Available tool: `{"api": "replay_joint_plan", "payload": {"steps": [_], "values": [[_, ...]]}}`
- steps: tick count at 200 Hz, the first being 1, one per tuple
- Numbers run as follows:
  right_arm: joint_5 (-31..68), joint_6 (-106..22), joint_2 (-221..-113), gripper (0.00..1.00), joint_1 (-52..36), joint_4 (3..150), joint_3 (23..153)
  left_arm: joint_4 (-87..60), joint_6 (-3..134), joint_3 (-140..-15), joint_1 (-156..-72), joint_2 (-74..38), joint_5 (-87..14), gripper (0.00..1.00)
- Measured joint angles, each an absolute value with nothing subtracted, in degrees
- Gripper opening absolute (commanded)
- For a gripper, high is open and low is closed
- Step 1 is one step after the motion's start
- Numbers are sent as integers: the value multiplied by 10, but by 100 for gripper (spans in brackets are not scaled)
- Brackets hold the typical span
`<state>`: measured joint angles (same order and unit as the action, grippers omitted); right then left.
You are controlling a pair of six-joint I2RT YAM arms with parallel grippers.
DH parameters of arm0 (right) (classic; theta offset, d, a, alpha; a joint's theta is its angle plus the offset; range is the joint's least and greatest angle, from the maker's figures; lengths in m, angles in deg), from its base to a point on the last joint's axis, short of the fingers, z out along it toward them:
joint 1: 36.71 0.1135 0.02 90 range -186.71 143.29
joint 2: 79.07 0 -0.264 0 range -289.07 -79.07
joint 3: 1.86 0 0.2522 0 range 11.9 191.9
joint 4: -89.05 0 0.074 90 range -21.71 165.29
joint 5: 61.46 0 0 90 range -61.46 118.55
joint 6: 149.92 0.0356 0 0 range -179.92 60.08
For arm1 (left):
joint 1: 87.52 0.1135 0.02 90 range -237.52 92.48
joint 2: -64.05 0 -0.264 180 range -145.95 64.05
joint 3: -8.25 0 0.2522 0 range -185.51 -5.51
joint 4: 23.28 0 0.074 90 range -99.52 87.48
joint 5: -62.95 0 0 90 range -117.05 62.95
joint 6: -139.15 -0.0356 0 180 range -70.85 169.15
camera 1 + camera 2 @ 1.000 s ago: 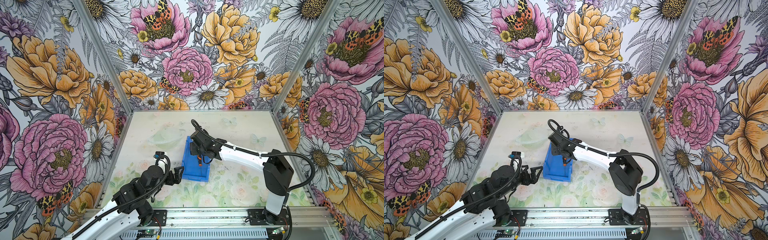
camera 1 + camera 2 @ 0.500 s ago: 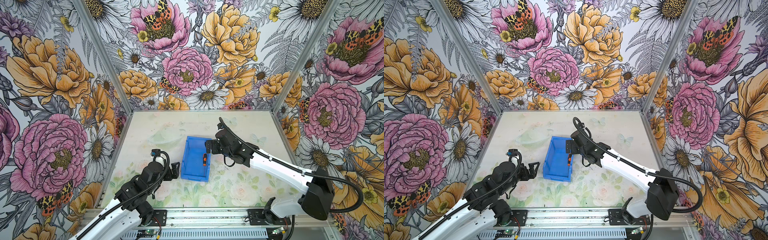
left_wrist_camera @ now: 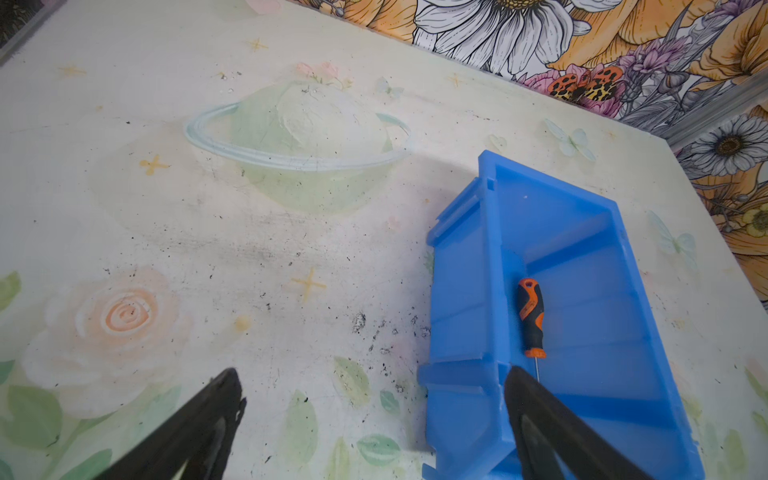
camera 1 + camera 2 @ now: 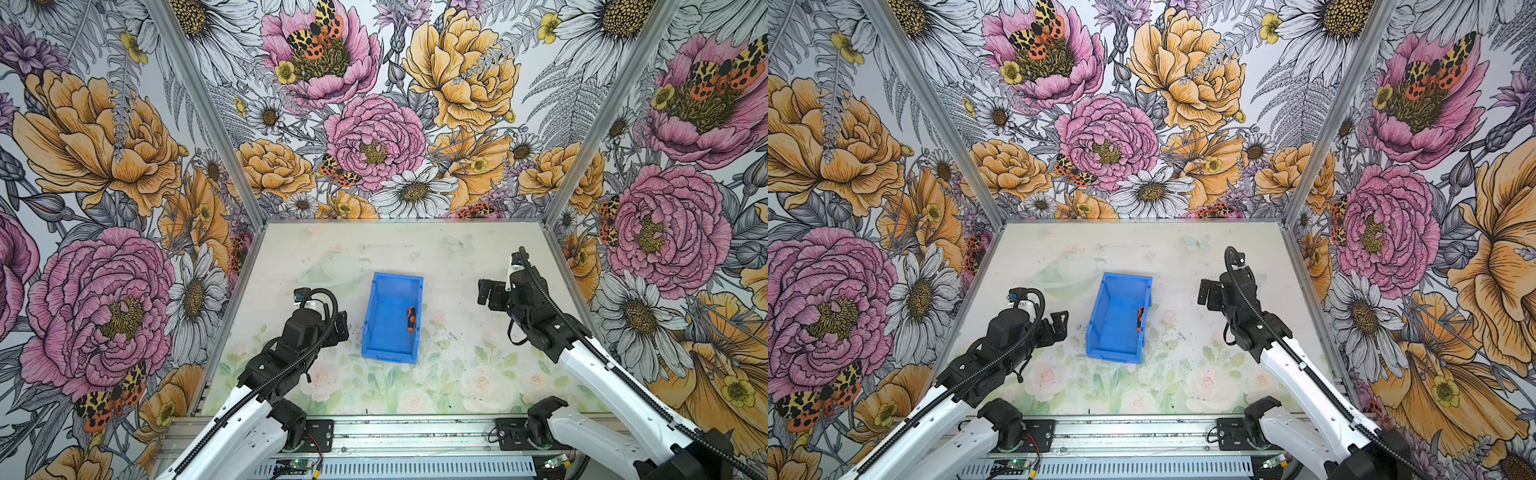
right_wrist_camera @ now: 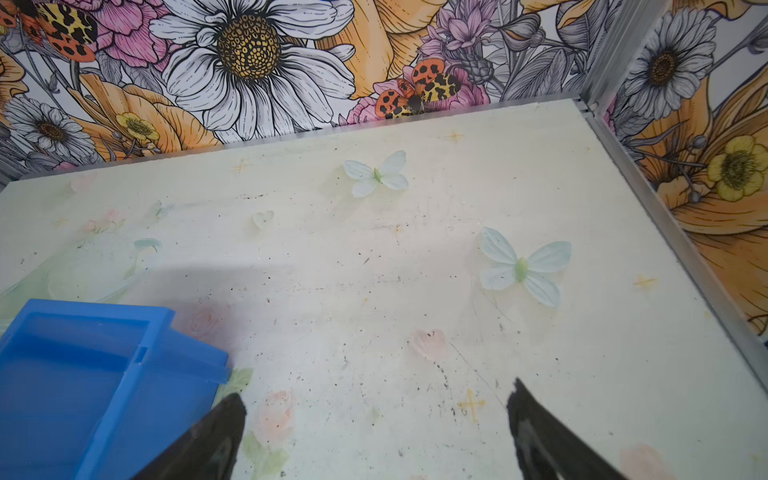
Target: Put the screwdriver in the bin
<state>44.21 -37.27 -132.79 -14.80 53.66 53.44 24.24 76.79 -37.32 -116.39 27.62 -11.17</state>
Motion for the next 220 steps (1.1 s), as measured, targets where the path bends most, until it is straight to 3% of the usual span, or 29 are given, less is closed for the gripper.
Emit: {"api": "replay_joint_plan", "payload": {"steps": [32, 64, 118, 220], "values": [[436, -399, -1304, 100, -189, 612, 441, 201, 720, -373, -1134, 243, -128, 99], [442, -424, -1299, 99, -206, 692, 368, 149, 686, -373, -1050, 188, -160, 99], [451, -476, -1361, 99, -266, 791, 364, 14, 661, -359, -911, 112, -195, 99], [433, -524, -1465, 99, -344, 986, 308, -242, 562, -271, -898, 17, -198, 99]]}}
